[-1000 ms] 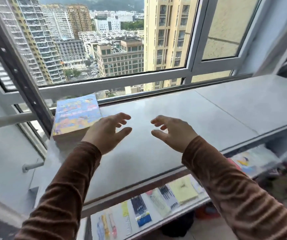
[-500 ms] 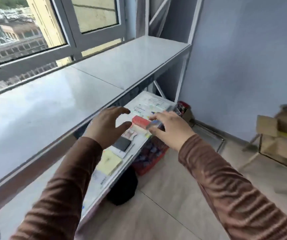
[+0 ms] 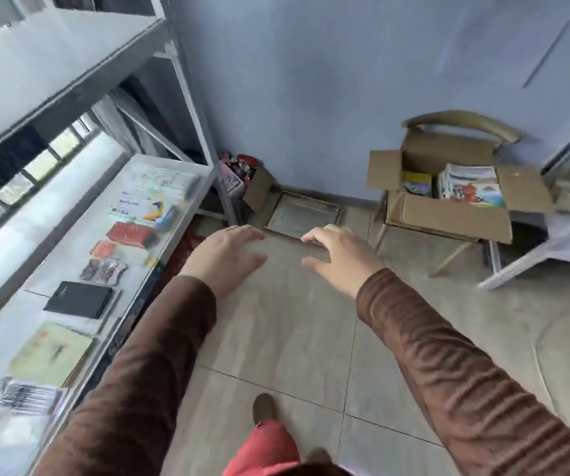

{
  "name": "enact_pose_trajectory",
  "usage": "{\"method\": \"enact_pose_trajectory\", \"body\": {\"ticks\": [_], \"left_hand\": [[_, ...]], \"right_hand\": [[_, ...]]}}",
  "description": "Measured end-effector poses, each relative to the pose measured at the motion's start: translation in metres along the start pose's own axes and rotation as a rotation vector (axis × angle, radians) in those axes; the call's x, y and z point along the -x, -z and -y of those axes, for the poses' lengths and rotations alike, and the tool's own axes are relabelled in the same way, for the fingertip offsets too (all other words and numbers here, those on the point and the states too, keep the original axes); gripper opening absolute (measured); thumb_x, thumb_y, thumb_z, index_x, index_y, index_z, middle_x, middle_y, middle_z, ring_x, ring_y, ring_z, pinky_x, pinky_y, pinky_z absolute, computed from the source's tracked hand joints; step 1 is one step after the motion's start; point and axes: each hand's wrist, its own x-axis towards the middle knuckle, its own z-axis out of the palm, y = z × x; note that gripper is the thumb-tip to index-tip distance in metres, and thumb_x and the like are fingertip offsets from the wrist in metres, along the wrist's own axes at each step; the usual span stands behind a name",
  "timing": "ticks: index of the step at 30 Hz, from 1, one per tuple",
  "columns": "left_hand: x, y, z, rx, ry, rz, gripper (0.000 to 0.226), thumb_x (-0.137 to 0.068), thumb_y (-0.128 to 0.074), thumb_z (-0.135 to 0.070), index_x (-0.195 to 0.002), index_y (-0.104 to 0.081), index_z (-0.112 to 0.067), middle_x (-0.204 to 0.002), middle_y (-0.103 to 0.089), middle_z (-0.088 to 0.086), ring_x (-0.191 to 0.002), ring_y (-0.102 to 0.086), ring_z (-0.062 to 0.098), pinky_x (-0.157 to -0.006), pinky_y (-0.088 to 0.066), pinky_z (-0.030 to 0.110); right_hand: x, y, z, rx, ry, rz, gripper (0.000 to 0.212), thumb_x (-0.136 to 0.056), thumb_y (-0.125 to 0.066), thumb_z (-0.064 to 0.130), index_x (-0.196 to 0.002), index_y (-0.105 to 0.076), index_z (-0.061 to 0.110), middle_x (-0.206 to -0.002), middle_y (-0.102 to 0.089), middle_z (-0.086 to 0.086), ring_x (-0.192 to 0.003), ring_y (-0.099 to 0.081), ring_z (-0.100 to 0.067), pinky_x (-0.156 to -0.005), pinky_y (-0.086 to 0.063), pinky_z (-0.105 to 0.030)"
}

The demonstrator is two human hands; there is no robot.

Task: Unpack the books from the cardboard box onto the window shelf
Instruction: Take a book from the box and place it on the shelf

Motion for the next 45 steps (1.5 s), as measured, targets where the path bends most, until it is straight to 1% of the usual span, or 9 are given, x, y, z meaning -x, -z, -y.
{"method": "enact_pose_trajectory", "body": {"ticks": [3, 10, 14, 21, 29, 34, 37, 42, 45], "left_hand": [[-0.053, -0.030, -0.017, 0.008, -0.036, 0.065, 0.037, -0.090, -0.070, -0.029, -0.125, -0.067, -0.018, -0.124, -0.068, 0.004, -0.115, -0.062, 0.024, -0.098, -0.047, 0.033], [-0.191, -0.095, -0.063, 0.056, -0.123, 0.189, 0.038, -0.092, -0.066, -0.036, -0.127, -0.064, -0.022, -0.127, -0.066, 0.001, -0.116, -0.062, 0.020, -0.099, -0.048, 0.035], [-0.261, -0.125, -0.103, 0.054, -0.163, 0.274, 0.039, -0.093, -0.063, -0.039, -0.129, -0.062, -0.025, -0.128, -0.064, 0.000, -0.116, -0.061, 0.020, -0.099, -0.050, 0.038], [-0.355, -0.185, -0.174, 0.040, -0.189, 0.376, 0.038, -0.094, -0.063, -0.039, -0.129, -0.061, -0.026, -0.130, -0.061, 0.000, -0.117, -0.060, 0.019, -0.098, -0.045, 0.032], [-0.453, -0.266, -0.256, 0.066, -0.061, 0.372, 0.046, -0.093, -0.066, -0.034, -0.136, -0.056, -0.022, -0.132, -0.062, 0.003, -0.115, -0.060, 0.019, -0.096, -0.045, 0.031], [-0.502, -0.307, -0.279, 0.106, 0.030, 0.394, 0.048, -0.093, -0.065, -0.033, -0.138, -0.055, -0.022, -0.136, -0.061, 0.005, -0.118, -0.060, 0.020, -0.104, -0.049, 0.042], [-0.534, -0.328, -0.287, 0.140, 0.044, 0.402, 0.047, -0.092, -0.065, -0.033, -0.137, -0.056, -0.021, -0.134, -0.062, 0.004, -0.115, -0.060, 0.020, -0.101, -0.050, 0.040], [-0.589, -0.376, -0.294, 0.159, 0.075, 0.486, 0.046, -0.093, -0.064, -0.034, -0.136, -0.056, -0.018, -0.132, -0.064, 0.005, -0.116, -0.061, 0.021, -0.098, -0.048, 0.033], [-0.616, -0.408, -0.297, 0.175, 0.119, 0.567, 0.046, -0.094, -0.063, -0.034, -0.136, -0.055, -0.017, -0.135, -0.064, 0.007, -0.120, -0.061, 0.023, -0.101, -0.047, 0.034]], "right_hand": [[-0.014, 0.005, -0.053, -0.025, -0.073, 0.013, 0.047, -0.089, -0.067, 0.037, -0.133, -0.056, 0.021, -0.129, -0.062, -0.002, -0.121, -0.054, -0.023, -0.100, -0.043, -0.034], [-0.061, 0.029, -0.168, -0.022, -0.273, 0.011, 0.050, -0.092, -0.062, 0.041, -0.138, -0.048, 0.025, -0.139, -0.057, 0.000, -0.119, -0.060, -0.022, -0.087, -0.047, -0.029], [-0.080, 0.050, -0.228, -0.055, -0.373, -0.003, 0.049, -0.093, -0.062, 0.039, -0.138, -0.049, 0.024, -0.140, -0.055, -0.002, -0.121, -0.058, -0.023, -0.097, -0.050, -0.037], [-0.116, 0.081, -0.344, -0.096, -0.429, -0.026, 0.045, -0.093, -0.062, 0.035, -0.135, -0.052, 0.022, -0.137, -0.057, -0.002, -0.123, -0.057, -0.022, -0.100, -0.047, -0.035], [-0.168, 0.106, -0.485, -0.183, -0.453, 0.028, 0.045, -0.092, -0.063, 0.025, -0.135, -0.053, 0.016, -0.137, -0.057, -0.005, -0.124, -0.056, -0.024, -0.100, -0.046, -0.035], [-0.206, 0.113, -0.543, -0.289, -0.497, 0.053, 0.043, -0.091, -0.065, 0.024, -0.133, -0.056, 0.016, -0.134, -0.060, -0.006, -0.121, -0.057, -0.023, -0.100, -0.044, -0.032], [-0.229, 0.110, -0.571, -0.359, -0.543, 0.088, 0.043, -0.091, -0.064, 0.021, -0.133, -0.057, 0.017, -0.135, -0.059, -0.005, -0.124, -0.057, -0.022, -0.102, -0.042, -0.030], [-0.263, 0.098, -0.619, -0.360, -0.630, 0.125, 0.039, -0.093, -0.064, 0.025, -0.131, -0.059, 0.015, -0.132, -0.061, -0.007, -0.120, -0.058, -0.024, -0.099, -0.045, -0.033], [-0.275, 0.091, -0.648, -0.326, -0.695, 0.122, 0.038, -0.093, -0.063, 0.027, -0.129, -0.060, 0.015, -0.131, -0.060, -0.010, -0.117, -0.057, -0.028, -0.099, -0.046, -0.038]]}}
